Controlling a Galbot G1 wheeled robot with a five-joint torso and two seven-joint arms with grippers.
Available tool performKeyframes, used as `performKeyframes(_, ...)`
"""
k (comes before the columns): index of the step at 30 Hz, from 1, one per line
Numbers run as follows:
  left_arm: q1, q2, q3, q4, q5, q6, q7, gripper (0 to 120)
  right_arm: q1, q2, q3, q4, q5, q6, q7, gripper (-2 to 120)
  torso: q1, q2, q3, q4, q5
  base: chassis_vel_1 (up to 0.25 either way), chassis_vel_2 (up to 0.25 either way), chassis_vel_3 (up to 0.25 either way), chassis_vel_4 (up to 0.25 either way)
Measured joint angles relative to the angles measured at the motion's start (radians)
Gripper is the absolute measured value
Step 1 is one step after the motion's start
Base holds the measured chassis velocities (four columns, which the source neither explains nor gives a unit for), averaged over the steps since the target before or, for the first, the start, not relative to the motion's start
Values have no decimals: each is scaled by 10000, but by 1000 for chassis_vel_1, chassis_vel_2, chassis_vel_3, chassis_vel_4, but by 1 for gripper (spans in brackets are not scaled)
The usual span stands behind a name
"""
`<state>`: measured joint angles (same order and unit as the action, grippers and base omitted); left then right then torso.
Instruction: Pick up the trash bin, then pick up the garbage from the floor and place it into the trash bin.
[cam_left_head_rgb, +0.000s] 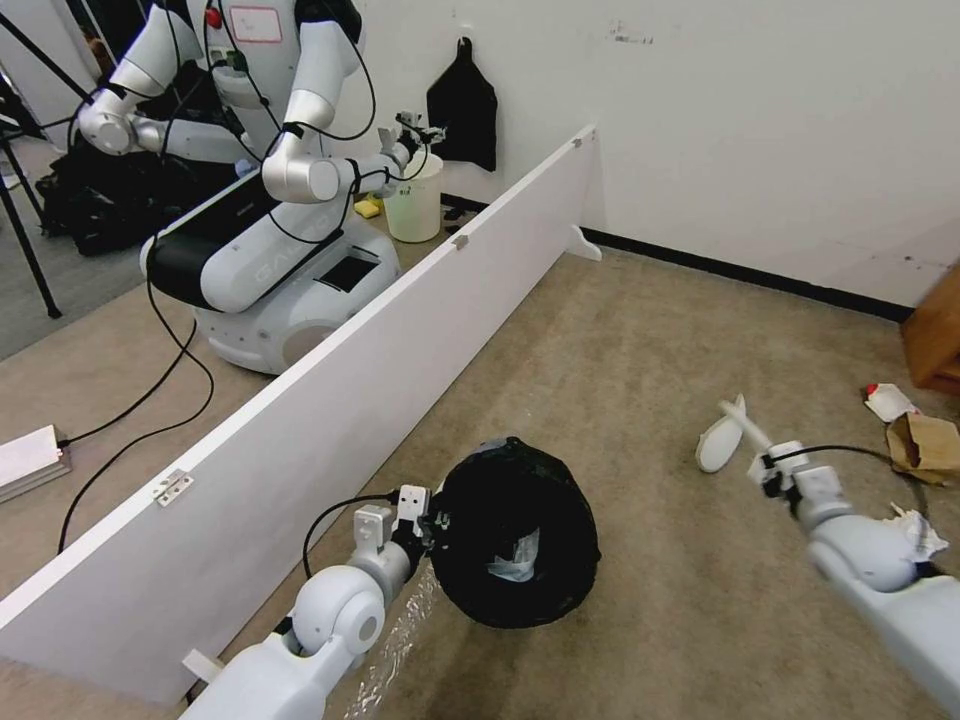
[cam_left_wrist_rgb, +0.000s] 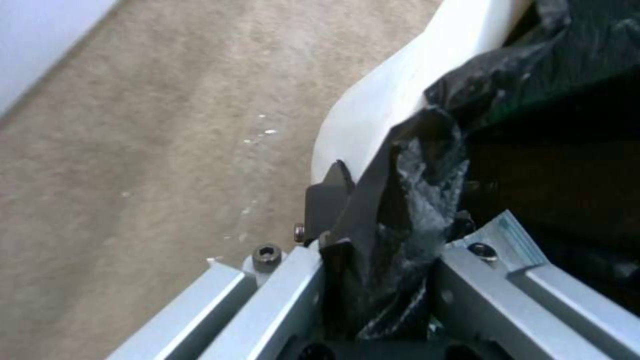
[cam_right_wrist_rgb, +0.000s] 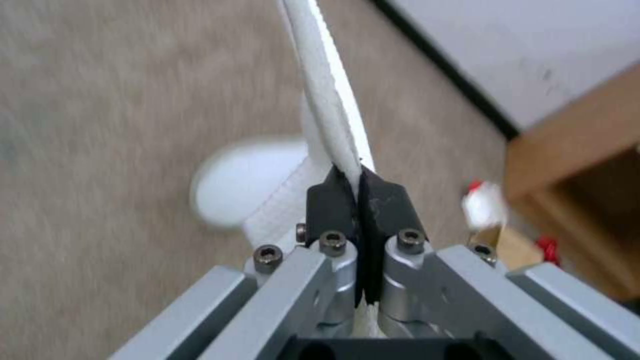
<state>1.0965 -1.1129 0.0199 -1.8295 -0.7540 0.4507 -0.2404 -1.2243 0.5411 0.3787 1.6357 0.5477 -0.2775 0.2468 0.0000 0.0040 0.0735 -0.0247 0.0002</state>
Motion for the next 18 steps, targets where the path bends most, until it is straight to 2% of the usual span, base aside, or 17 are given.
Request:
performKeyframes(5,-108,-188,144,5,-198,94,-168,0,-342,-505,615,954,390,96,-8,0,0,0,0,3,-1,0,0,0,0)
performKeyframes(11,-645,-500,483,12,-983,288,-443,0,-750,-1296,1647,2164,1375,434,-52,0,0,0,0,1,2,0,0,0,0)
performKeyframes(14,-781,-554,582,41,-1171,337,-497,0,-867,-1506,1903,2343,1590,594,-162,0,0,0,0,2,0,0,0,0,0)
performKeyframes(18,-1411,-803,977,168,-2144,430,-804,0,-973,-1923,2538,2920,2500,1170,-675,0,0,0,1,2,-2,0,0,0,0)
